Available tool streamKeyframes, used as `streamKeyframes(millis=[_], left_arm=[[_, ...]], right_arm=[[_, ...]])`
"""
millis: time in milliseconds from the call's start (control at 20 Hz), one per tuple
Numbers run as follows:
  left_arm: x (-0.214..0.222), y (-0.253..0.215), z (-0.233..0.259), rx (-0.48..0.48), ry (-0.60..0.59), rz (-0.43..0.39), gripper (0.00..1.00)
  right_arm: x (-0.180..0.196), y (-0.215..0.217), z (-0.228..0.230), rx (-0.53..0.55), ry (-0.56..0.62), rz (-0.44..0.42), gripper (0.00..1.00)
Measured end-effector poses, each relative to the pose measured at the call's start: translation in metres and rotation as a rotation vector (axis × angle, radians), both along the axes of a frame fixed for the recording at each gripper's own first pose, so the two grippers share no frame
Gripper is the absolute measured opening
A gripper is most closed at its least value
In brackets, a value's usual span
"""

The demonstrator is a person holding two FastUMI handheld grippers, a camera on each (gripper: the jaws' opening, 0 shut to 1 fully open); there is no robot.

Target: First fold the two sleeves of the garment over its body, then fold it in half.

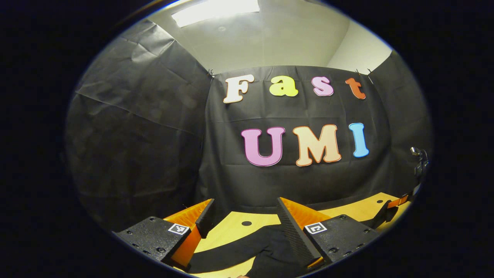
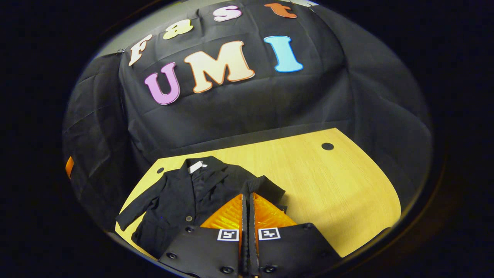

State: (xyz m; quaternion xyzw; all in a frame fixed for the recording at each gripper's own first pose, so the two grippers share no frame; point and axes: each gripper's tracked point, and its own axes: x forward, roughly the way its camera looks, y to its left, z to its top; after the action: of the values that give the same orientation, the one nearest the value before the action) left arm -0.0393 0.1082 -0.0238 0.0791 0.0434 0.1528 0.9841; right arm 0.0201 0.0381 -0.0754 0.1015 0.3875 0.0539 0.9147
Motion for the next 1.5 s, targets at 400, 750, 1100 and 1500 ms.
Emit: streamKeyframes(millis=[400, 750, 1100, 1500], left_arm=[[-0.003, 0.045, -0.006, -0.014, 0.012, 0.02, 0.92], [-0.005, 0.087, -0.016, -0.032, 0.025, 0.037, 0.92], [-0.004, 0.123, -0.031, -0.059, 0.045, 0.062, 0.92], [-0.012, 0.162, -0.046, -0.081, 0.069, 0.111, 0.93]], right_arm=[[0.024, 0.079, 0.021, 0.012, -0.065, 0.07, 0.04], [0.047, 0.148, 0.036, -0.002, -0.118, 0.145, 0.04], [0.067, 0.215, 0.03, -0.02, -0.132, 0.216, 0.04], [0.089, 0.293, -0.003, -0.048, -0.113, 0.285, 0.04]])
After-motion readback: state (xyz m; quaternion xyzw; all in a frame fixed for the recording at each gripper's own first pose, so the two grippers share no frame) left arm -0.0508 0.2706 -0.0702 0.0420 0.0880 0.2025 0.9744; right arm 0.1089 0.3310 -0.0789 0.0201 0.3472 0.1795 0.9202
